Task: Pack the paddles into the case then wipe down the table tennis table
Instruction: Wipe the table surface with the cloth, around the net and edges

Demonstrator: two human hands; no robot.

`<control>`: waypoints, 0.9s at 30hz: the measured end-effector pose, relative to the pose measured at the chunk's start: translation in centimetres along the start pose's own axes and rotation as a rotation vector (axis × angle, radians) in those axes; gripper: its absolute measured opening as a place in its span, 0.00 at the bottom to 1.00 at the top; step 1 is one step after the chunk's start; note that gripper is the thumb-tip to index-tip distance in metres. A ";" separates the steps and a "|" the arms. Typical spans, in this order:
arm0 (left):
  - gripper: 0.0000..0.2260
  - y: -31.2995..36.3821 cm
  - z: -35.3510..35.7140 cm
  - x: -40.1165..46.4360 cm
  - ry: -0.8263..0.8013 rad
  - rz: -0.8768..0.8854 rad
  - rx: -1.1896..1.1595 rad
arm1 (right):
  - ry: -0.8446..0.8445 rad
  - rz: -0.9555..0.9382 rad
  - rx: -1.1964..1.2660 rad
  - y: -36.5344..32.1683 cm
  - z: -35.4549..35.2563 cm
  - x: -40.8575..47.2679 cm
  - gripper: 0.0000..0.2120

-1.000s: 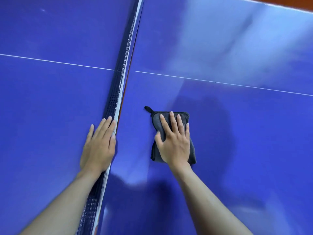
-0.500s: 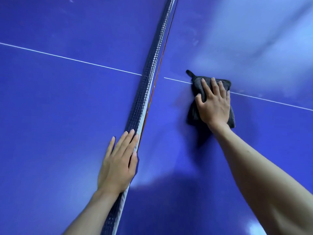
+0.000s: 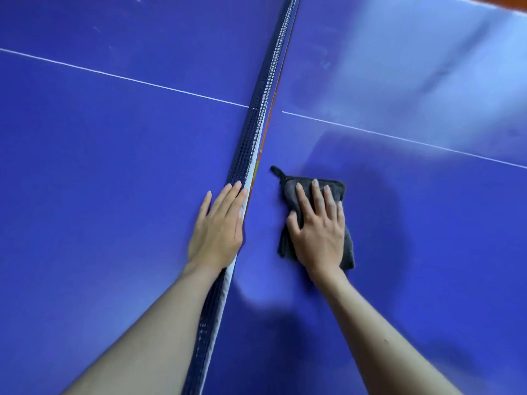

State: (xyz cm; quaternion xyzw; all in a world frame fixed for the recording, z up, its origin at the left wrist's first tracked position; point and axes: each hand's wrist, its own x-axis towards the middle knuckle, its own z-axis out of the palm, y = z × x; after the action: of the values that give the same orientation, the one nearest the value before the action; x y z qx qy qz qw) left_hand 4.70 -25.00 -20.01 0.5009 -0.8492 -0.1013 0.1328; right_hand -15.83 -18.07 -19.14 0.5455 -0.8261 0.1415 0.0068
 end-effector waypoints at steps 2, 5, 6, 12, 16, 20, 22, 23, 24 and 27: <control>0.23 0.0 -0.1 0.0 -0.018 0.003 0.019 | 0.041 0.001 0.000 -1.8 -0.3 -4.4 0.28; 0.22 -0.1 -0.2 0.0 -0.019 0.011 0.018 | 0.042 -0.021 -0.015 -3.8 -0.7 -10.4 0.29; 0.23 -0.2 -0.2 0.0 -0.015 0.013 0.009 | 0.017 -0.024 -0.021 -4.2 -0.8 -12.0 0.29; 0.27 0.0 -0.4 0.0 -0.012 0.000 -0.040 | -0.055 0.003 -0.021 -4.5 -1.0 -12.7 0.31; 0.24 -0.1 -0.2 -0.1 -0.009 -0.020 -0.039 | -0.004 -0.004 0.004 -4.0 -0.1 -7.0 0.30; 0.24 0.0 -0.1 0.0 -0.006 -0.028 -0.033 | 0.061 0.020 0.012 -3.2 1.6 1.5 0.29; 0.24 0.0 0.0 -0.1 0.003 -0.030 -0.036 | 0.054 0.031 0.007 -2.8 2.3 5.6 0.29; 0.25 0.1 -0.1 0.0 0.007 -0.030 -0.036 | 0.039 0.042 0.008 -2.6 2.6 7.7 0.29; 0.25 0.0 0.0 0.0 0.008 -0.030 -0.036 | 0.020 0.057 0.008 -2.5 2.9 9.7 0.30; 0.25 0.1 -0.1 -0.1 -0.011 -0.026 -0.032 | -0.017 0.104 -0.004 -2.1 3.5 14.9 0.30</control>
State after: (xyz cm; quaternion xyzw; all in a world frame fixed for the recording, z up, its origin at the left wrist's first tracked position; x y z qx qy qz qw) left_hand 4.73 -24.87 -19.89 0.5090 -0.8418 -0.1195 0.1347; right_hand -19.48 -33.09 -19.55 0.5028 -0.8537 0.1354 -0.0067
